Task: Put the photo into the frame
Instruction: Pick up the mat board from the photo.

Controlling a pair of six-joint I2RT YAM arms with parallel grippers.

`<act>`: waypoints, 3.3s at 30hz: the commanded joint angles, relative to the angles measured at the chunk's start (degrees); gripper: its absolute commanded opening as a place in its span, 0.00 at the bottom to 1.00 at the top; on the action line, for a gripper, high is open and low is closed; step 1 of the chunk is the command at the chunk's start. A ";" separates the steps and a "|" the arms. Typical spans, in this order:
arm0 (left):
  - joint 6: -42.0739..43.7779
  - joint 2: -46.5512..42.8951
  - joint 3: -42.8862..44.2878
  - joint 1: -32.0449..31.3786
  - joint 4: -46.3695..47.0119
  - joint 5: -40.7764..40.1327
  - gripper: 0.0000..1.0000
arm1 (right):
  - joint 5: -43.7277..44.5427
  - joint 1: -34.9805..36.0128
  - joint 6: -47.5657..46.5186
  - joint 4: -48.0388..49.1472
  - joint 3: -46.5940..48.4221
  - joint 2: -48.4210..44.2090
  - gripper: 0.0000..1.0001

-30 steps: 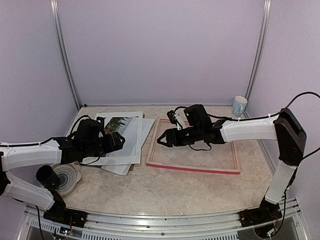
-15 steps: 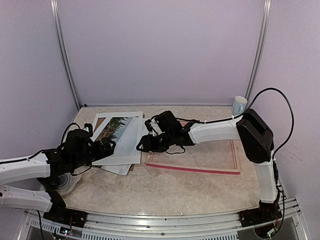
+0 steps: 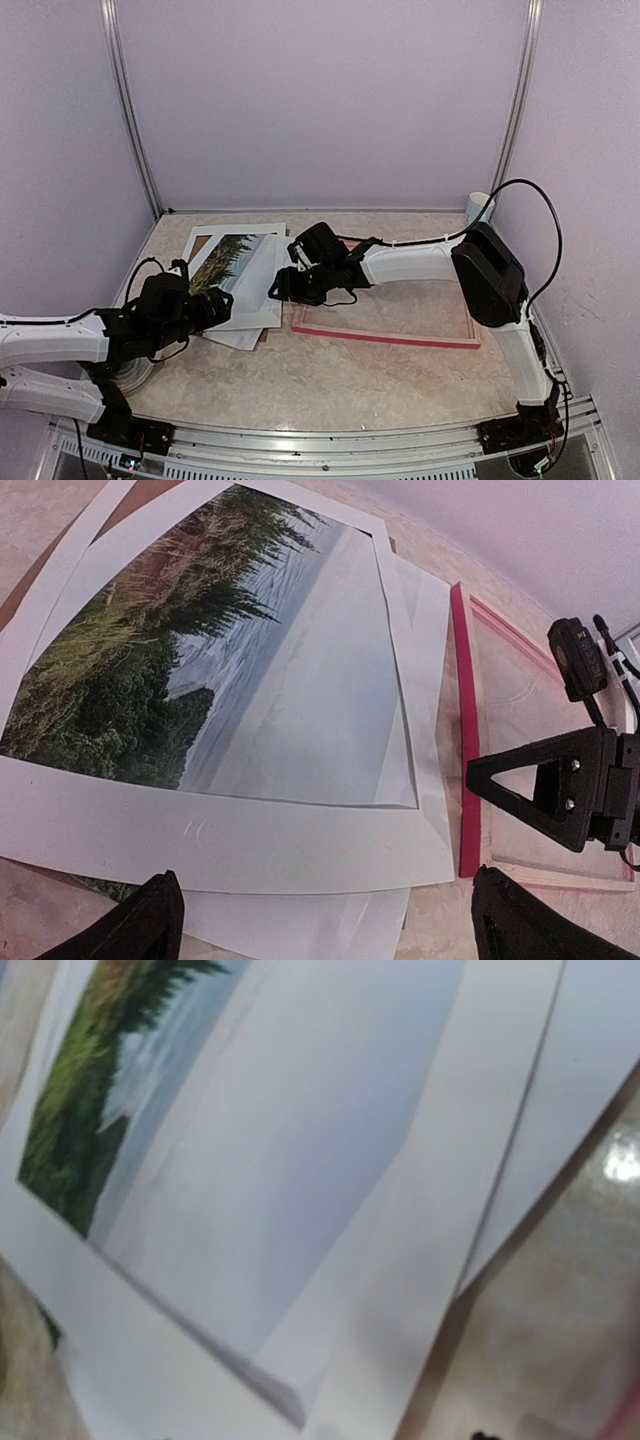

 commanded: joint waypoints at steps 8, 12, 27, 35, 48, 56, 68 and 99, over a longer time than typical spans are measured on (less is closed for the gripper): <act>0.00 3.82 -3.46 -0.35 7.74 -1.40 0.99 | 1.81 1.46 3.27 -6.75 7.90 6.29 0.64; -0.14 4.52 -4.35 -0.35 9.07 -1.09 0.99 | 0.80 1.67 4.39 -7.28 9.70 7.84 0.64; -1.53 9.00 -6.77 -0.35 14.02 2.43 0.99 | -4.72 1.63 7.30 -3.20 8.86 6.22 0.63; -1.66 12.18 -6.59 -0.31 15.23 3.39 0.99 | -5.97 1.06 8.01 -0.37 5.57 4.02 0.62; -1.68 16.27 -6.22 -0.09 17.04 4.28 0.99 | -8.08 0.50 8.95 4.01 1.06 0.83 0.58; -1.91 18.63 -6.01 -0.08 17.77 5.61 0.99 | -10.33 0.09 10.91 7.91 -0.26 0.83 0.45; -2.28 19.78 -6.52 -0.08 18.88 6.45 0.99 | -13.97 -0.87 15.20 13.02 -1.37 3.03 0.38; 2.07 8.47 -7.53 8.05 16.84 6.05 0.99 | -13.15 -1.86 15.73 12.79 -1.13 5.43 0.40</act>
